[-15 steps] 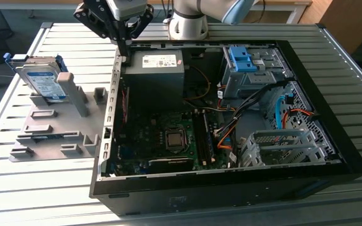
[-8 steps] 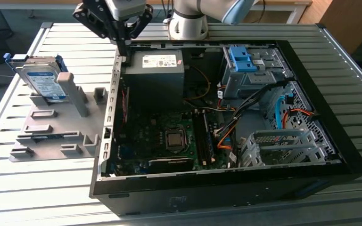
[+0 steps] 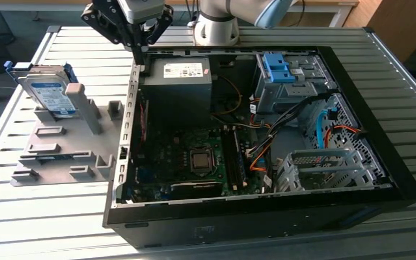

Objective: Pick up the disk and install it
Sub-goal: 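Reach for the disk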

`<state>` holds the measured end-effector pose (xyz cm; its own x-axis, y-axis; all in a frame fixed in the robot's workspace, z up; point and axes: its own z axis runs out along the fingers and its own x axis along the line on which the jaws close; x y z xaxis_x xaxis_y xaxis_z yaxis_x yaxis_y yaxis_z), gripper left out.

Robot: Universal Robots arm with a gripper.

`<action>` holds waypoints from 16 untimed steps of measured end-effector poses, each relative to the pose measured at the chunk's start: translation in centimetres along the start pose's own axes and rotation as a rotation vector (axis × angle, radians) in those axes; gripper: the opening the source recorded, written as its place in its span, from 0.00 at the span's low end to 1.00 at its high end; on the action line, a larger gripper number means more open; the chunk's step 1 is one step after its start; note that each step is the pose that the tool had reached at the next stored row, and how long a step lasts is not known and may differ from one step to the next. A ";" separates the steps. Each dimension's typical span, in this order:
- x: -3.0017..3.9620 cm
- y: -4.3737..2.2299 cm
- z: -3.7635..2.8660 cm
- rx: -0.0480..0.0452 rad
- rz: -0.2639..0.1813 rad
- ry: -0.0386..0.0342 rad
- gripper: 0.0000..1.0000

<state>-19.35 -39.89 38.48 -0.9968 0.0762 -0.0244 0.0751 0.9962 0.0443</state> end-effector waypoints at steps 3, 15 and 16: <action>0.11 -0.01 0.00 -0.0001 0.000 0.0000 0.11; 1.32 -0.06 -0.02 0.0000 0.000 0.0000 0.11; 1.50 -0.07 -0.01 -0.0001 0.000 -0.0001 0.11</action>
<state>-20.85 -39.85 38.45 -0.9968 0.0763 -0.0245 0.0751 0.9962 0.0444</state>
